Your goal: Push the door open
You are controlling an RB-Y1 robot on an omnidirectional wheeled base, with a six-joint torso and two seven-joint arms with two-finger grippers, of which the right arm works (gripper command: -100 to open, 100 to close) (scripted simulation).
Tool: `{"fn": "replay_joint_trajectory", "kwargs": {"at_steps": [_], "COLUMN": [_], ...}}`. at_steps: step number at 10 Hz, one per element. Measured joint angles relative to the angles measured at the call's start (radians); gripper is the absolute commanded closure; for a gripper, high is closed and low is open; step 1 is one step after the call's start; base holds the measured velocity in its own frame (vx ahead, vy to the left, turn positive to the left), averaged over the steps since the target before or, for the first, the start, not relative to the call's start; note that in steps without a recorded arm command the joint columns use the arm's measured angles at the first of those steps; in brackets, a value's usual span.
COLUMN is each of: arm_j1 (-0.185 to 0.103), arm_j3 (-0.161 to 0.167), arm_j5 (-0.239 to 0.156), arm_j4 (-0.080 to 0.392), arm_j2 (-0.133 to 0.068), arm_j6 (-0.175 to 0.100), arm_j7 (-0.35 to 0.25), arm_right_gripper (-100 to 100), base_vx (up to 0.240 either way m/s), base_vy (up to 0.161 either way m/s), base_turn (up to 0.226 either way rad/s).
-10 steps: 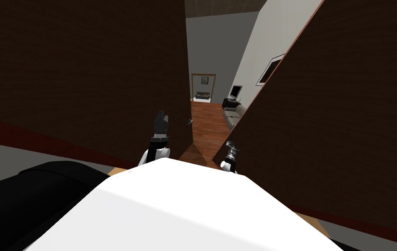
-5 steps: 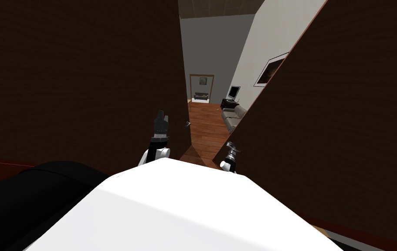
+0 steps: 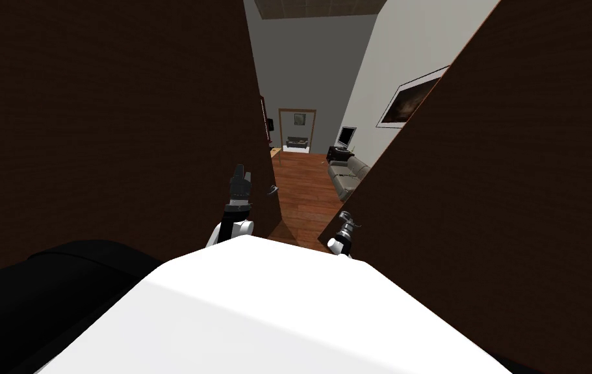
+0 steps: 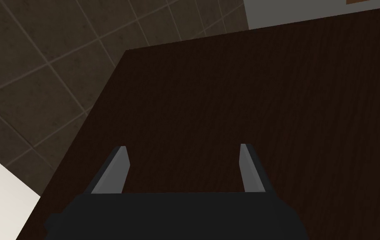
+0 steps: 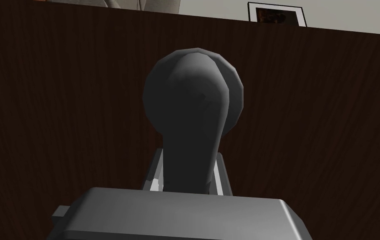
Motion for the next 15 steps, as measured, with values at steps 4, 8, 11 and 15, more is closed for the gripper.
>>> {"fn": "replay_joint_trajectory", "kwargs": {"at_steps": [4, 8, 11, 15], "arm_j1": [0.011, 0.003, -0.02, -0.009], "arm_j3": [-0.018, -0.049, -0.074, -0.11], "arm_j5": [-0.012, -0.032, -0.057, -0.086], "arm_j4": [-0.039, -0.015, 0.024, -0.003], "arm_j2": [0.022, 0.05, 0.002, -0.001], "arm_j6": [0.005, -0.025, -0.029, -0.042], "arm_j7": [0.028, 0.057, 0.068, 0.093], "arm_right_gripper": [100, 100, 100, 100], "base_vx": [0.086, 0.126, 0.169, 0.194], "base_vy": [-0.014, -0.022, -0.055, -0.04], "base_turn": [-0.037, -0.038, -0.017, -0.037]}}
